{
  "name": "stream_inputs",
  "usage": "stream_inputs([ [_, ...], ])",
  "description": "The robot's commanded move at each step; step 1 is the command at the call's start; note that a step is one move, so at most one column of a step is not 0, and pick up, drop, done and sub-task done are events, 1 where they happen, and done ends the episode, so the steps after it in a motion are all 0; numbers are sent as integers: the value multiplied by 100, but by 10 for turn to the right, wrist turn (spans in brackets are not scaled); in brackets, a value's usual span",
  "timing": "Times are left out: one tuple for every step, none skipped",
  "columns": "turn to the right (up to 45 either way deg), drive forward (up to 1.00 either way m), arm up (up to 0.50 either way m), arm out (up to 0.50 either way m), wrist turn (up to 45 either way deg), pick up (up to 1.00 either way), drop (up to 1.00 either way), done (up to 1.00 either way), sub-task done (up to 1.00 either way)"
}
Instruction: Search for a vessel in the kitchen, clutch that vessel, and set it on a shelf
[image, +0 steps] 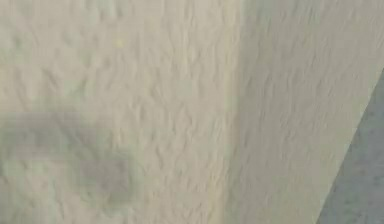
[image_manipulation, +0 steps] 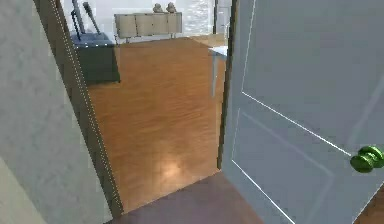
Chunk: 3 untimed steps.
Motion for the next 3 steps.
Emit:
stream_inputs([
  [450,0,0,0,0,0,0,0,0],
  [390,0,0,0,0,0,0,0,0],
  [0,100,0,0,0,0,0,0,0],
])
